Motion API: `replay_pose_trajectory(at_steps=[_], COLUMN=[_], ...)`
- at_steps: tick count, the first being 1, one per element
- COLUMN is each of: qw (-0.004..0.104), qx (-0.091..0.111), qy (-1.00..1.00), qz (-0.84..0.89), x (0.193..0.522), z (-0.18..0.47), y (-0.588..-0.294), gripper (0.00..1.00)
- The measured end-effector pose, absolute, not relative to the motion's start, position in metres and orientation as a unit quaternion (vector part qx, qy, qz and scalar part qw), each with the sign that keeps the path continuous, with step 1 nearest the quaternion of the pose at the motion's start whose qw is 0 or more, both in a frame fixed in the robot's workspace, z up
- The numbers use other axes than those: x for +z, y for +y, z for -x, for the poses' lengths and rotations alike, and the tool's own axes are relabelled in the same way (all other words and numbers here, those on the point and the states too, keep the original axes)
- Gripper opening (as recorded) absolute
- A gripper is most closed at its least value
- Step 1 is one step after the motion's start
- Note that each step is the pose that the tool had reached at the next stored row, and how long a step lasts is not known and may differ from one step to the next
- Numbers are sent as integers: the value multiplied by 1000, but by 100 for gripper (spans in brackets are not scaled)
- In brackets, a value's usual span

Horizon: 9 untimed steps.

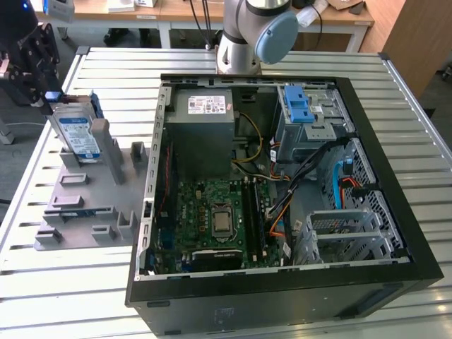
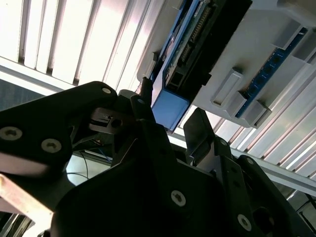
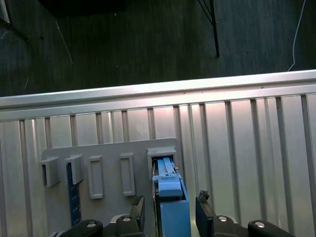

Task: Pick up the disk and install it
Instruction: 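Pick up the disk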

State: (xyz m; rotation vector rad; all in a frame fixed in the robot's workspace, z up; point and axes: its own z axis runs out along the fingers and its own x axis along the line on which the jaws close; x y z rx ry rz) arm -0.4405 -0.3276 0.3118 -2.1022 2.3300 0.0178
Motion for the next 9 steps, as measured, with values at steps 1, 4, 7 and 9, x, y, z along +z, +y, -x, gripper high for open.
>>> replay_pose_trajectory(at_steps=[1, 4, 7, 9], qw=[2, 3, 3, 3], qx=[6, 7, 7, 7], qy=[742, 742, 742, 742], qz=[670, 670, 670, 670], x=[311, 308, 305, 304], z=[440, 441, 441, 441], y=[-328, -327, -327, -327], gripper=[53, 53, 53, 53])
